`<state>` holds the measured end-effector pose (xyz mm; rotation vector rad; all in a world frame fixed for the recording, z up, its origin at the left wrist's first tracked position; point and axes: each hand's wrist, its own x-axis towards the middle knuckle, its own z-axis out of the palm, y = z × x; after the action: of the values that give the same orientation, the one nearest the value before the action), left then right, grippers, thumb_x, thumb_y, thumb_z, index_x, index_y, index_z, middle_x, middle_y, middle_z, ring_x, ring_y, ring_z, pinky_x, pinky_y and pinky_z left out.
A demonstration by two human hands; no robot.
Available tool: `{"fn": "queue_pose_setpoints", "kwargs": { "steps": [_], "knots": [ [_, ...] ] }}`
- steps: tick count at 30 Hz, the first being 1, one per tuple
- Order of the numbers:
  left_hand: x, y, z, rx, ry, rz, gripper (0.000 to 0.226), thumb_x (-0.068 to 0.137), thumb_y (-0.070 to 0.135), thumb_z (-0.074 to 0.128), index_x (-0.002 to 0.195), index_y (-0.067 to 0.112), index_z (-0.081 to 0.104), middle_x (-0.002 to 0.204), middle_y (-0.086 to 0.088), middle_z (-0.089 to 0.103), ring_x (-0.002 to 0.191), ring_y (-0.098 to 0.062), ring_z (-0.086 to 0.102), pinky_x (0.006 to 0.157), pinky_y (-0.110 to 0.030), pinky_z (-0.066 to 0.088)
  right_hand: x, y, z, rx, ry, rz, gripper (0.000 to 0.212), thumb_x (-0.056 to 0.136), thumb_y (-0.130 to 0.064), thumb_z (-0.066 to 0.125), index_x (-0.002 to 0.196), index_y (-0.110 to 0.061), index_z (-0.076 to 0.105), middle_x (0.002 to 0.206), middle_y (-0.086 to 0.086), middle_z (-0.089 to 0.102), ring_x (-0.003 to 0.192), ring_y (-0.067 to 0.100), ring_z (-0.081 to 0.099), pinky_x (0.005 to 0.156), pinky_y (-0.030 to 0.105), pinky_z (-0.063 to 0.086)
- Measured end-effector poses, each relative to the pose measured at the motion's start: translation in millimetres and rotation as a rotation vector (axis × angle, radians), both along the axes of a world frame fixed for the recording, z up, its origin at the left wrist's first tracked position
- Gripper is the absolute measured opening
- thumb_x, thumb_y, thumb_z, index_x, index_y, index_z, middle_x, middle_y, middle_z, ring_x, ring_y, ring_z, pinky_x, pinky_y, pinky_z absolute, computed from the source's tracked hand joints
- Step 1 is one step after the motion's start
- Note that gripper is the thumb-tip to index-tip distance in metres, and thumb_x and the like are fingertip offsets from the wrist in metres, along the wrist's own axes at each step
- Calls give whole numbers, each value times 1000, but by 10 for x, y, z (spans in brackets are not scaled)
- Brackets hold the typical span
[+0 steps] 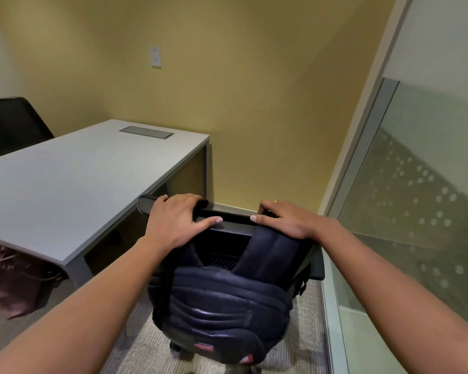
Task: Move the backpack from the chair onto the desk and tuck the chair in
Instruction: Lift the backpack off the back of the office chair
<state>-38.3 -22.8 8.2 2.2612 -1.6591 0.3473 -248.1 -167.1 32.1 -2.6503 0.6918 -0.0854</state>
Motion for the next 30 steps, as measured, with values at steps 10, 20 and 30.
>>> {"fn": "queue_pose_setpoints", "kwargs": {
  "steps": [10, 20, 30],
  "knots": [
    [64, 11, -10, -8, -5, 9, 87, 68, 84, 15, 118, 27, 57, 117, 5, 65, 109, -18, 58, 96, -42, 41, -111, 216, -177, -316, -215, -225, 42, 88, -57, 35, 76, -18, 38, 73, 2, 46, 75, 28, 48, 63, 36, 33],
    [274, -3, -61, -44, -38, -19, 82, 71, 83, 18, 114, 27, 61, 110, 3, 69, 102, -21, 62, 87, -41, 46, 7, 291, -214, -320, -156, -322, 48, 91, -55, 31, 83, -16, 57, 91, 7, 64, 90, 27, 57, 106, 45, 26],
    [587, -24, -16, 7, 10, -55, 78, 71, 82, 16, 117, 34, 57, 117, 5, 66, 107, -21, 58, 86, -39, 42, 120, -137, -62, 101, -33, -31, 38, 93, -47, 38, 93, -15, 59, 100, 6, 59, 94, 20, 52, 86, 34, 38]
  ]
}}
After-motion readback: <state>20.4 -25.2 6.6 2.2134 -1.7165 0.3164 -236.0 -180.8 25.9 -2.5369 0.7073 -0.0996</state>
